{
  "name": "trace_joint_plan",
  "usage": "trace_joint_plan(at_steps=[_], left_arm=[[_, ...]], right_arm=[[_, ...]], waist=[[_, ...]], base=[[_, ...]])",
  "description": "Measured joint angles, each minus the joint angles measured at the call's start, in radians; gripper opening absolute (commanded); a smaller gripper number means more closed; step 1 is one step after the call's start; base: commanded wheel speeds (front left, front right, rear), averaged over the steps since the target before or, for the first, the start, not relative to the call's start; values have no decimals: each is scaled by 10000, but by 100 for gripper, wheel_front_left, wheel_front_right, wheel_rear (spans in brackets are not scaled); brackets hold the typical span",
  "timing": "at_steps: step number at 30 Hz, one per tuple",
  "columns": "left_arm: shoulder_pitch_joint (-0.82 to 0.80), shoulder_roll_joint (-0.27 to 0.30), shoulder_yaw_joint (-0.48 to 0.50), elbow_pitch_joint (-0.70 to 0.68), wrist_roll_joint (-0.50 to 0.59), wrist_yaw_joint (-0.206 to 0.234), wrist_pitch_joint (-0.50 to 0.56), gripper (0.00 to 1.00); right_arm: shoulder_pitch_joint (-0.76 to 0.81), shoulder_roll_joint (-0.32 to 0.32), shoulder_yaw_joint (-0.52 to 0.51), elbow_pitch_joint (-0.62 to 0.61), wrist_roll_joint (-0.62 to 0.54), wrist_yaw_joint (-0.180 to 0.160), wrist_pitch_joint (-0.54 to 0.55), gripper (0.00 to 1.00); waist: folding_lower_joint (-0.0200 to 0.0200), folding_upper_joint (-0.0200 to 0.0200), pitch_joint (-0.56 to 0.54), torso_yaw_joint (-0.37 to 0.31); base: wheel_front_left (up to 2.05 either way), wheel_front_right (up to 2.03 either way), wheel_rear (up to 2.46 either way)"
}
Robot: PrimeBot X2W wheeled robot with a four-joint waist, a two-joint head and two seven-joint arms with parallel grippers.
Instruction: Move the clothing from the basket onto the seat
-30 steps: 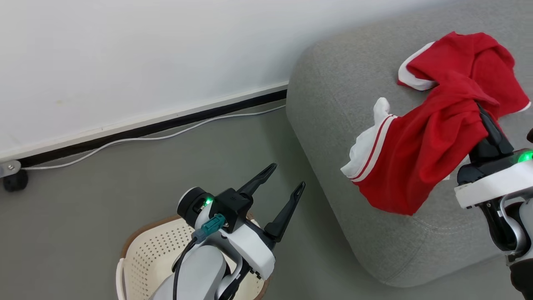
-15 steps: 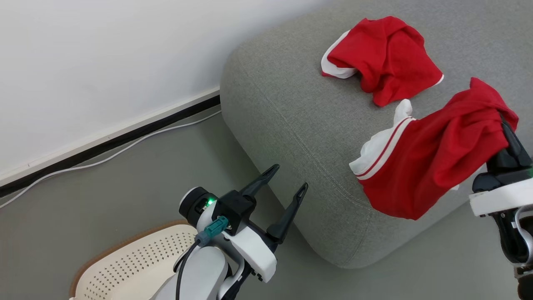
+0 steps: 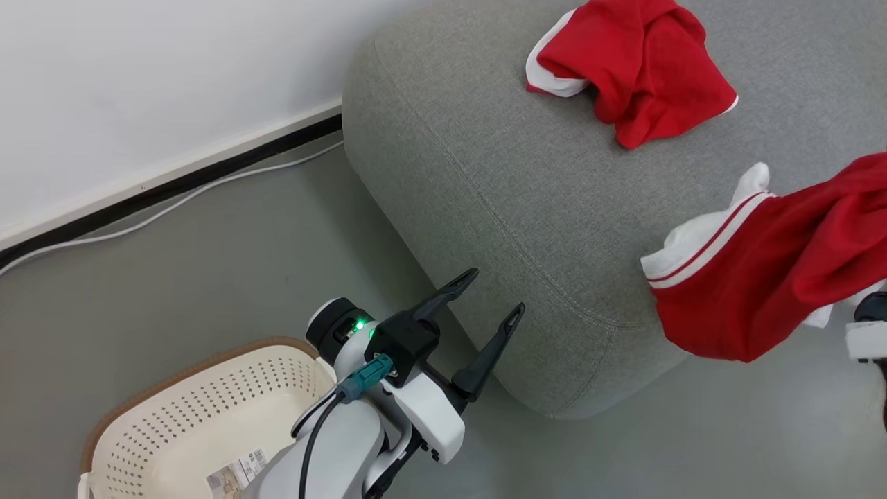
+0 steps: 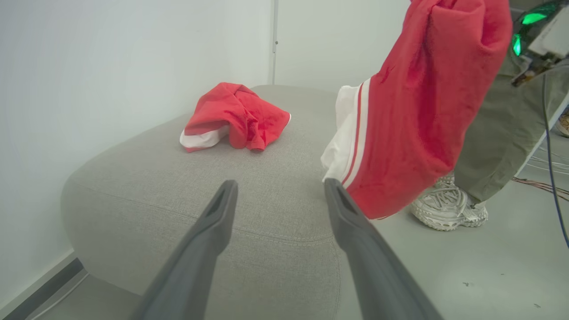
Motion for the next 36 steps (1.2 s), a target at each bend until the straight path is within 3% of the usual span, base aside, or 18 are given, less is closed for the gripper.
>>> trace_joint_plan(at_steps=[7, 15, 22, 29, 36], left_arm=[[-299, 364, -115, -359, 322, 0, 0, 100], [-1108, 767, -477, -506, 514, 0, -2, 100], [-1786, 1080, -757, -504, 535, 0, -2, 100], [-2289, 1168, -1011, -472, 537, 0, -4, 100], [-2510, 1175, -1034, -458, 539, 0, -6, 100]], right_arm=[[-1564, 491, -1442, 284, -744, 0, -2, 0], [-3557, 456, -2399, 849, -1087, 0, -17, 0], [-5403, -69, -3457, 1536, -1398, 0, -23, 0], [-7589, -568, -5005, 2186, -2418, 2, -35, 0], [-8991, -1275, -5728, 2821, -3614, 2, -82, 0]], waist=[[0, 1, 996, 44], [0, 0, 2433, 468], [0, 0, 3637, 828], [0, 0, 4609, 1151], [0, 0, 5220, 1473]], base=[[0, 0, 0], [0, 0, 0], [0, 0, 0], [0, 0, 0], [0, 0, 0]])
